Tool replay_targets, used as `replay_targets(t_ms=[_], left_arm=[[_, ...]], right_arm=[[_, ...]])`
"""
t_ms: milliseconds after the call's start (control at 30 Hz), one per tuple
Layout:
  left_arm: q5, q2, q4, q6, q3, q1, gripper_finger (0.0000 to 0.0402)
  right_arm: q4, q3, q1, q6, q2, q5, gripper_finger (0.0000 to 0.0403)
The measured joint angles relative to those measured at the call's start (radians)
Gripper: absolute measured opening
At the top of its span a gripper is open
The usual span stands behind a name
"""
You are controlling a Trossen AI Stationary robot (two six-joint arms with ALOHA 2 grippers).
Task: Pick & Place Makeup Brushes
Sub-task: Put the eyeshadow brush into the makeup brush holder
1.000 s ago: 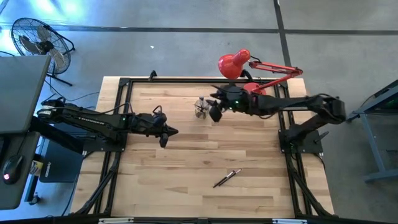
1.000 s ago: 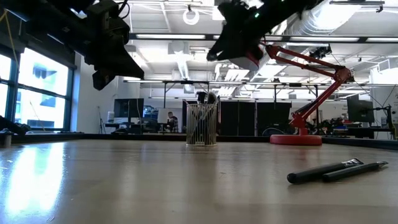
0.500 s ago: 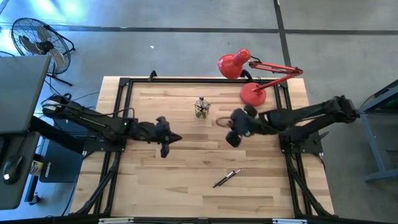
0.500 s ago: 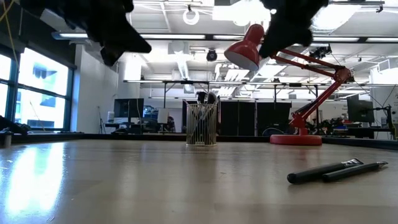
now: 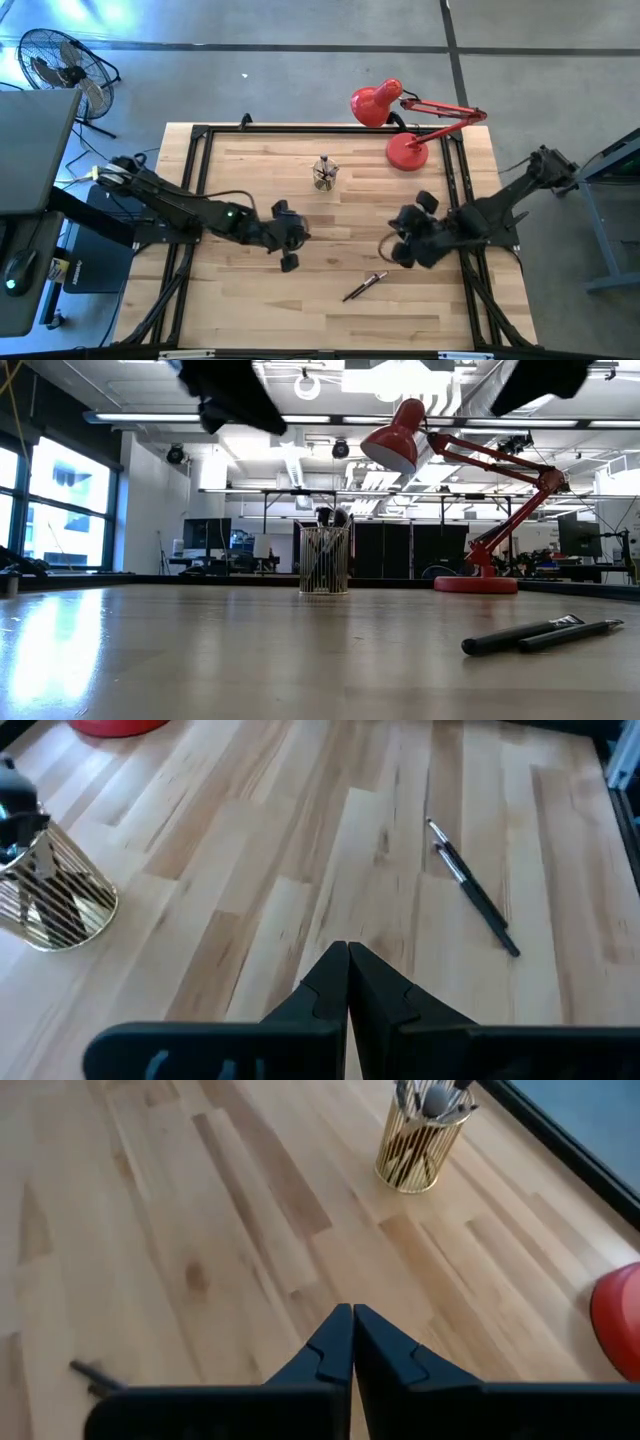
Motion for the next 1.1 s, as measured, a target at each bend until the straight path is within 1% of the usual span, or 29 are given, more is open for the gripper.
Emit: replay_targets(t_ms=[133, 233, 333, 467, 533, 633, 667, 733, 800, 833, 933, 1000, 1100], left_arm=[[-0.002, 0.073, -0.03, -0.03, 0.118, 0.0, 0.0], [0.0, 0.144, -0.061, -0.031, 0.218, -0.003, 0.0], [-0.004, 0.216, -0.129, -0.031, 0.333, -0.008, 0.0], [0.002, 0.313, -0.248, -0.057, 0.468, -0.014, 0.0], [0.006, 0.349, -0.297, -0.069, 0.523, -0.014, 0.0], [0.021, 0.387, -0.35, -0.107, 0.573, -0.013, 0.0], [0.025, 0.392, -0.376, -0.122, 0.576, -0.013, 0.0], [0.043, 0.395, -0.374, -0.157, 0.577, -0.013, 0.0], [0.059, 0.39, -0.373, -0.183, 0.573, -0.012, 0.0], [0.06, 0.39, -0.379, -0.194, 0.572, -0.012, 0.0], [0.063, 0.392, -0.383, -0.215, 0.569, -0.012, 0.0], [0.062, 0.392, -0.38, -0.219, 0.57, -0.012, 0.0], [0.063, 0.392, -0.382, -0.219, 0.57, -0.012, 0.0]], right_arm=[[-0.069, 0.0, 0.124, 0.1, 0.0, 0.09, 0.0004], [-0.123, 0.0, 0.214, 0.156, 0.002, 0.125, 0.0006], [-0.169, 0.0, 0.29, 0.191, 0.003, 0.118, 0.0002], [-0.207, 0.0, 0.353, 0.176, 0.003, 0.075, 0.0002], [-0.212, 0.0, 0.363, 0.132, 0.006, 0.01, 0.0001], [-0.23, 0.0, 0.358, 0.011, 0.013, -0.152, 0.0001], [-0.228, -0.003, 0.351, 0.002, 0.019, -0.185, 0.0001], [-0.201, -0.032, 0.339, -0.003, 0.023, -0.209, 0.0001], [-0.117, -0.089, 0.321, -0.035, 0.024, -0.226, 0.0001], [-0.062, -0.119, 0.312, -0.079, 0.024, -0.252, 0.0001], [0.125, -0.212, 0.28, -0.25, 0.025, -0.375, 0.0001], [0.226, -0.26, 0.254, -0.32, 0.025, -0.429, 0.0004], [0.29, -0.301, 0.211, -0.403, 0.031, -0.475, 0.001]])
